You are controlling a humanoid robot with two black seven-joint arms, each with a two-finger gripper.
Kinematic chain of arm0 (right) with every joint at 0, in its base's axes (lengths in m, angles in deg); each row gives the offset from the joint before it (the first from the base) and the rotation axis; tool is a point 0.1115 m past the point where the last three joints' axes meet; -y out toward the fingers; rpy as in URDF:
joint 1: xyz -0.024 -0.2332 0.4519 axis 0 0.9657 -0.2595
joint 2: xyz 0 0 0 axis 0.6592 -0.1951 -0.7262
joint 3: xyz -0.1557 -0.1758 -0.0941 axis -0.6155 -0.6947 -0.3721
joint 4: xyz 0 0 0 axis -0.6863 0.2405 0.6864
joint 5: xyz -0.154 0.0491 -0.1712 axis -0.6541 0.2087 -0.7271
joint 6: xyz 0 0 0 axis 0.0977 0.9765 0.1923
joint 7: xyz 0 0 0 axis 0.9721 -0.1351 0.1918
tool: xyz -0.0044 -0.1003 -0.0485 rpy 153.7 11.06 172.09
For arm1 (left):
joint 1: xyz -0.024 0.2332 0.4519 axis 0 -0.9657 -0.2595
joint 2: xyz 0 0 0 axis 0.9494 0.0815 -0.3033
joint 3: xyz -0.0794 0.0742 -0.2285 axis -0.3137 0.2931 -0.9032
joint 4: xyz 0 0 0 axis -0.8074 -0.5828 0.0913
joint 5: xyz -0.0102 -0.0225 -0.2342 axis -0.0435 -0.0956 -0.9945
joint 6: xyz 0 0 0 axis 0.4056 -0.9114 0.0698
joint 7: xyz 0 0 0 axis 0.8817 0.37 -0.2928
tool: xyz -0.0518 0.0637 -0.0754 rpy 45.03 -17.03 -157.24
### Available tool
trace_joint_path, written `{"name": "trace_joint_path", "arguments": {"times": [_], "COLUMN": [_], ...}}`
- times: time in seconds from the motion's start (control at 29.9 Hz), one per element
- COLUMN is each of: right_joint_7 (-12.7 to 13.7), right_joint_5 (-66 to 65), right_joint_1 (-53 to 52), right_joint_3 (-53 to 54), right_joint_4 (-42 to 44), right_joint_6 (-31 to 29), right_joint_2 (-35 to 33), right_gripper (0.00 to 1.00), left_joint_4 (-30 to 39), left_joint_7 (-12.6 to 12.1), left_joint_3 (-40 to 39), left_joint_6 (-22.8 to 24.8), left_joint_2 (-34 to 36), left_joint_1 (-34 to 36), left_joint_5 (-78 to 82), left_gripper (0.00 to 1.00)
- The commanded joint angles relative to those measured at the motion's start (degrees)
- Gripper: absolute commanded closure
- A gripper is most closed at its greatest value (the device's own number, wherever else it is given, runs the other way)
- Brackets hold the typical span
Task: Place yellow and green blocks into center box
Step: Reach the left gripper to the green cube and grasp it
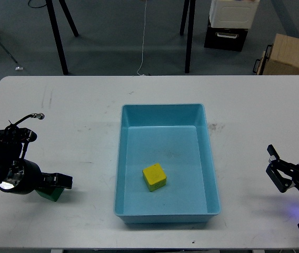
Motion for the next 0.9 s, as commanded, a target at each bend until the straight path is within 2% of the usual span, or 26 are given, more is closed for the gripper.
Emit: {"name": "trace_joint_path", "arguments": {"times": [0.0, 0.13, 0.2, 0.23, 0.37, 0.4, 0.47, 0.5, 0.74, 0.87], "right_joint_7": [0.0, 0.0, 0.0, 0.0, 0.0, 0.0, 0.0, 0.0, 0.0, 0.0], "right_joint_5": [-0.17, -0.17, -0.17, -0.17, -0.17, -0.17, -0.17, -0.17, -0.17, -0.17], "right_joint_1": [-0.01, -0.01, -0.01, -0.01, 0.08, 0.08, 0.08, 0.08, 0.08, 0.17], "right_joint_3": [-0.04, 0.05, -0.04, 0.05, 0.05, 0.14, 0.14, 0.14, 0.23, 0.4], "right_joint_4": [0.0, 0.0, 0.08, 0.09, 0.17, 0.09, 0.17, 0.09, 0.09, 0.09], "right_joint_6": [0.04, 0.04, -0.04, -0.04, -0.04, -0.04, -0.04, -0.04, -0.04, -0.04], "right_joint_2": [0.0, 0.0, 0.0, 0.0, 0.0, 0.0, 0.0, 0.0, 0.0, 0.0], "right_gripper": [0.0, 0.0, 0.0, 0.0, 0.0, 0.0, 0.0, 0.0, 0.0, 0.0], "left_joint_4": [0.01, 0.01, 0.01, 0.1, 0.1, 0.02, 0.01, 0.1, 0.28, 0.89], "left_joint_7": [-0.14, -0.32, -1.19, -1.72, -4.18, -4.01, -4.1, -4.1, -4.1, -4.01], "left_joint_3": [-0.09, -0.09, -0.09, -0.18, -0.62, -0.62, -0.88, -1.23, -3.25, -10.96], "left_joint_6": [-0.01, -0.01, -0.01, -0.01, -0.01, -0.01, -0.01, -0.01, -0.01, -0.01], "left_joint_2": [0.0, -0.09, -0.09, -0.09, -0.17, -0.35, -0.7, -0.79, -0.18, 0.09], "left_joint_1": [-0.03, -0.03, -0.03, -0.03, -0.03, -0.38, -1.0, -1.08, -1.17, 0.4], "left_joint_5": [0.0, 0.17, 0.35, 0.44, 2.98, 3.33, 3.43, 3.43, 3.51, 1.42], "left_gripper": [0.0, 0.0, 0.06, 0.15, 0.71, 0.81, 0.86, 1.0, 1.0, 1.0]}}
